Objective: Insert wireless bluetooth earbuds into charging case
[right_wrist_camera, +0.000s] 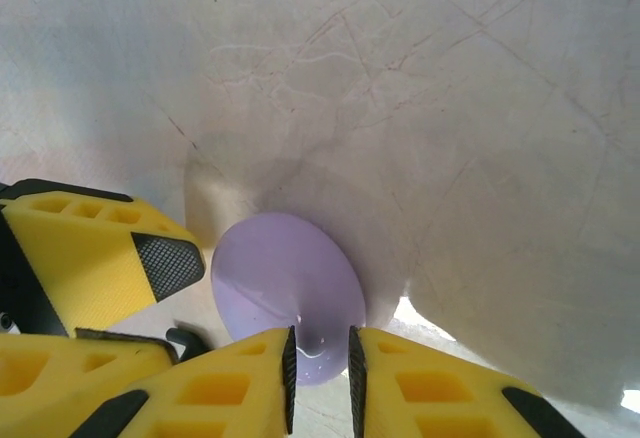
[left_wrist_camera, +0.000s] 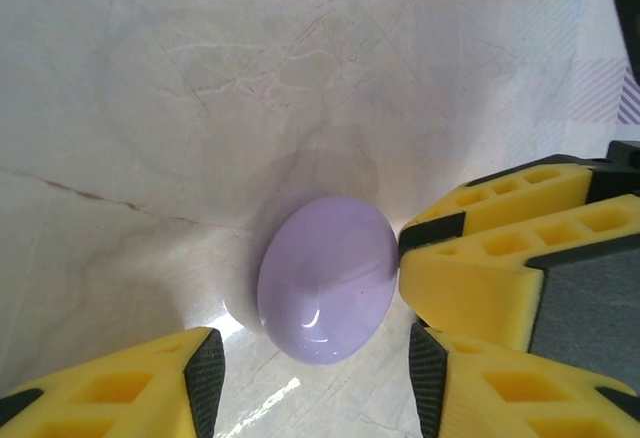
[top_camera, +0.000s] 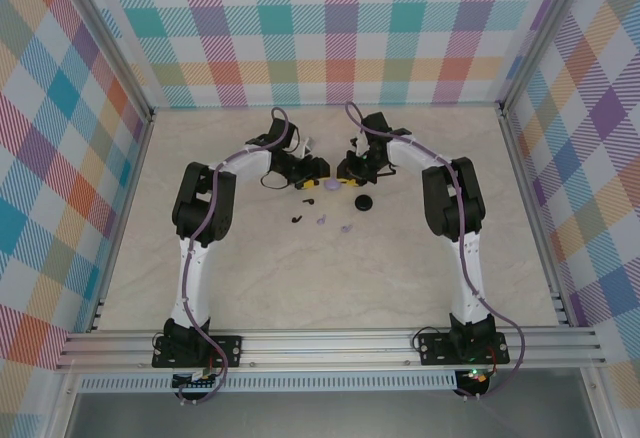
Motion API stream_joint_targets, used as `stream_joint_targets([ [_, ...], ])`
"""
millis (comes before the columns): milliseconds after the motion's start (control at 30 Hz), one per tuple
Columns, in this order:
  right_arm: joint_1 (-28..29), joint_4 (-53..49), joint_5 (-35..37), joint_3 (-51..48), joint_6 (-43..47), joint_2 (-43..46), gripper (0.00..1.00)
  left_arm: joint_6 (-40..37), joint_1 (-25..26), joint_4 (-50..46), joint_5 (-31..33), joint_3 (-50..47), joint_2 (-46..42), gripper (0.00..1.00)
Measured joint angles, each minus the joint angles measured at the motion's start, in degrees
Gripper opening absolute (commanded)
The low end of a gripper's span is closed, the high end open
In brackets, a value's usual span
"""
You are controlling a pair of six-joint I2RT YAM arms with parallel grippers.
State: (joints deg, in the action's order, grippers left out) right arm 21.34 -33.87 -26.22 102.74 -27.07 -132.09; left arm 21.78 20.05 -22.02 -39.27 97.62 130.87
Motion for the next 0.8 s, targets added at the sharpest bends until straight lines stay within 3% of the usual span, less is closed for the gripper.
stream_joint_targets([
  [800, -0.3, 1.7, -2.2, 0.5, -0.9, -1.3, 0.23, 4.7, 0.2, 4.3, -4.5, 0.0, 2.6, 0.42],
])
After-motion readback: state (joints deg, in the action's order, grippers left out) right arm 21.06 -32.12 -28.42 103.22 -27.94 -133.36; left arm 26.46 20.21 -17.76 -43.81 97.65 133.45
